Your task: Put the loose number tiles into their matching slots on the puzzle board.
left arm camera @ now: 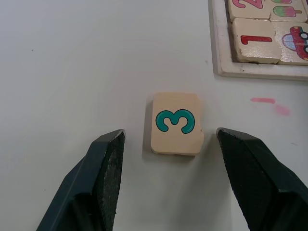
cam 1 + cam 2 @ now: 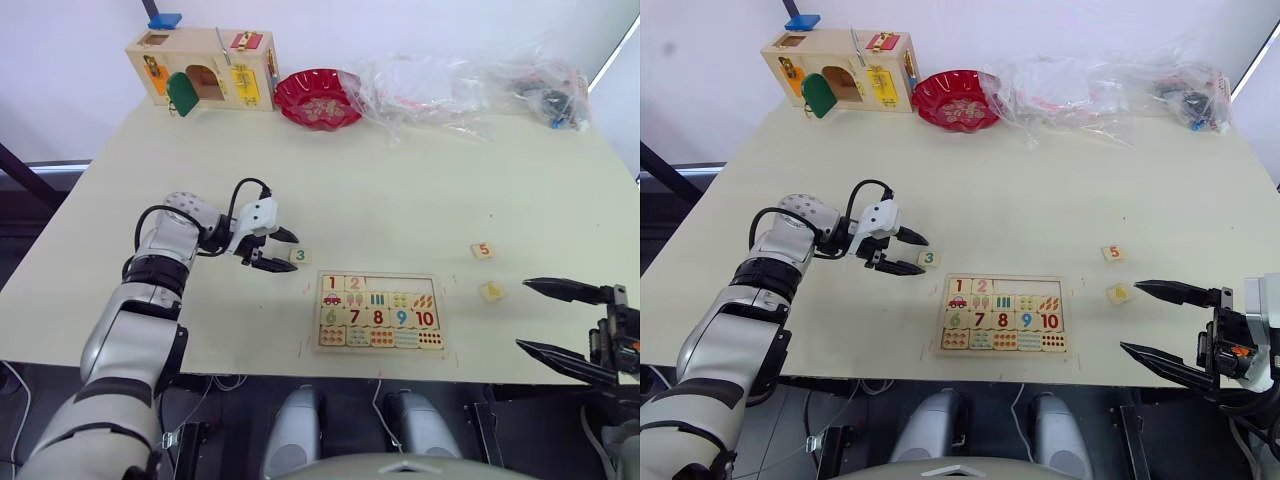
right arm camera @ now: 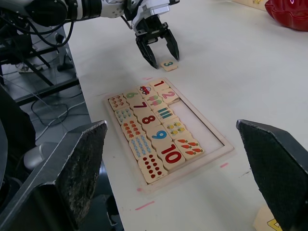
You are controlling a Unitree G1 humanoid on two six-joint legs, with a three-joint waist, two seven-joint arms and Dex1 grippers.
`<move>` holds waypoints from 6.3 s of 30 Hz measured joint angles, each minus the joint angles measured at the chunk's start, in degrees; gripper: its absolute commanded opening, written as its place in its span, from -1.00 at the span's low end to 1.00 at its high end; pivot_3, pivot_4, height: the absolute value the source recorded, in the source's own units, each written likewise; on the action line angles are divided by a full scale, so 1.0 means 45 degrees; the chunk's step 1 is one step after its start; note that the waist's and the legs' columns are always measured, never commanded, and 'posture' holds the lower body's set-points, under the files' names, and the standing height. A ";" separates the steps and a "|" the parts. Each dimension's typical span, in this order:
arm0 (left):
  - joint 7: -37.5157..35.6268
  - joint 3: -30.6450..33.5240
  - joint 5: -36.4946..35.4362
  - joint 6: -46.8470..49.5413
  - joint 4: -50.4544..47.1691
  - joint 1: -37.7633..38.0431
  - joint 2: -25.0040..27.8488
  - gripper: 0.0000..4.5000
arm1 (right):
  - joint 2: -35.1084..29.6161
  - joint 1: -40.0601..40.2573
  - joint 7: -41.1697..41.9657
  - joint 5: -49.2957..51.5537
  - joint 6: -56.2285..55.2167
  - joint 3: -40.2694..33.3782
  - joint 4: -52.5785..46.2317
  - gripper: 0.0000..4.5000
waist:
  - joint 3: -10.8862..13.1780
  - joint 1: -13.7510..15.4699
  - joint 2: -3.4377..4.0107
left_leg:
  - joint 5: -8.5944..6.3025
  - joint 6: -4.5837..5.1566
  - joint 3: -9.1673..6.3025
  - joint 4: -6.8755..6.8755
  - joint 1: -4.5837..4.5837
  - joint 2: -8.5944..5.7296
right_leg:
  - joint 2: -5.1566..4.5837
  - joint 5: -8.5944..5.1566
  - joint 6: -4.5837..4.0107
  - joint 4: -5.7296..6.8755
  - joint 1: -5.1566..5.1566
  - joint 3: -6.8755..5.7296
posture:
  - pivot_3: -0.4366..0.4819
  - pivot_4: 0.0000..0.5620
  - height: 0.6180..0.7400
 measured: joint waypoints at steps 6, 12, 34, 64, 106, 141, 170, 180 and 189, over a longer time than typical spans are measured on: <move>-0.0005 -0.0001 0.0068 -0.0374 0.0110 -0.0023 -0.0010 -0.47 | 0.0069 -0.0076 -0.0068 -0.0083 -0.0062 0.0044 0.0000 1.00 | 0.0000 -0.0003 0.0000 | 0.0000 0.0000 0.0000 0.0003 0.0002 0.0000 | 0.0000 0.0000 0.0000 0.0006 0.0000 0.0001 | -0.05 -0.47 1.00; -0.0137 0.0020 0.0049 -0.0143 -0.0621 0.0012 0.0151 -0.47 | 0.0189 -0.0085 -0.0136 -0.0155 -0.0173 0.0164 -0.0022 1.00 | 0.0002 -0.0003 -0.0002 | 0.0000 0.0000 -0.0001 0.0004 -0.0001 0.0001 | 0.0000 0.0001 0.0001 0.0008 -0.0001 0.0001 | -0.05 -0.47 1.00; -0.0551 -0.4513 0.0317 1.5237 -1.4056 -0.2409 0.1803 -0.47 | 0.0690 0.0117 -0.0608 -0.0560 -0.0513 0.0517 -0.0360 1.00 | 0.0003 -0.0005 0.0002 | 0.0002 -0.0001 -0.0041 0.0068 0.0007 0.0012 | 0.0072 -0.0062 0.0002 0.0057 0.0019 0.0041 | -0.05 -0.47 1.00; 0.4507 -0.8067 -0.0317 1.8833 -1.3652 -0.3261 -0.1654 -0.47 | 0.0827 0.0867 -0.0409 -0.0562 -0.1174 0.0456 -0.0453 1.00 | 0.0006 0.0002 0.0017 | 0.0002 0.0001 -0.0148 0.0112 -0.0031 -0.0005 | 0.0083 -0.0064 0.0006 0.0060 0.0017 0.0056 | -0.05 -0.47 1.00; 0.6010 -0.8988 -0.0989 1.8252 -1.3430 -0.3081 -0.1825 -0.47 | 0.0905 0.1495 -0.0979 -0.0438 -0.1294 0.0426 -0.0963 1.00 | 0.0004 0.0007 0.0021 | 0.0002 0.0001 -0.0169 0.0116 -0.0045 -0.0015 | 0.0079 -0.0064 0.0005 0.0057 0.0016 0.0045 | -0.05 -0.47 1.00; 0.4036 -0.3797 -0.3608 1.2642 -1.2184 -0.0553 -0.0569 0.48 | 0.0897 0.1211 -0.1421 -0.0137 -0.1051 0.0562 -0.1185 1.00 | -0.0010 0.0015 0.0102 | 0.0005 0.0003 -0.0268 0.0145 -0.0096 -0.0068 | 0.0077 -0.0047 -0.0024 0.0052 0.0019 0.0024 | -0.05 -0.47 1.00; 0.3392 -0.2741 -0.2337 0.7065 -0.9236 0.2421 -0.1523 -0.95 | 0.0976 0.1512 -0.1489 -0.0143 -0.1062 0.0562 -0.1191 1.00 | -0.0010 0.0010 0.0102 | 0.0005 0.0004 -0.0269 0.0154 -0.0097 -0.0071 | 0.0079 -0.0042 -0.0028 0.0058 0.0021 0.0028 | -0.05 -0.47 1.00; 0.3338 -0.2681 -0.1945 0.6543 -0.8993 0.2814 -0.1631 -0.95 | 0.1034 0.1562 -0.1514 -0.0133 -0.1061 0.0562 -0.1455 1.00 | -0.0010 0.0011 0.0102 | 0.0005 0.0004 -0.0269 0.0154 -0.0095 -0.0071 | 0.0079 -0.0042 -0.0028 0.0059 0.0022 0.0028 | -0.05 -0.47 1.00; 0.3442 -0.2635 -0.1704 0.6595 -0.9005 0.2844 -0.2040 -0.95 | 0.1042 0.1732 -0.1517 -0.0098 -0.1052 0.0558 -0.1468 1.00 | -0.0011 0.0005 0.0102 | 0.0005 0.0004 -0.0270 0.0154 -0.0094 -0.0071 | 0.0079 -0.0042 -0.0028 0.0059 0.0024 0.0027 | -0.05 -0.47 1.00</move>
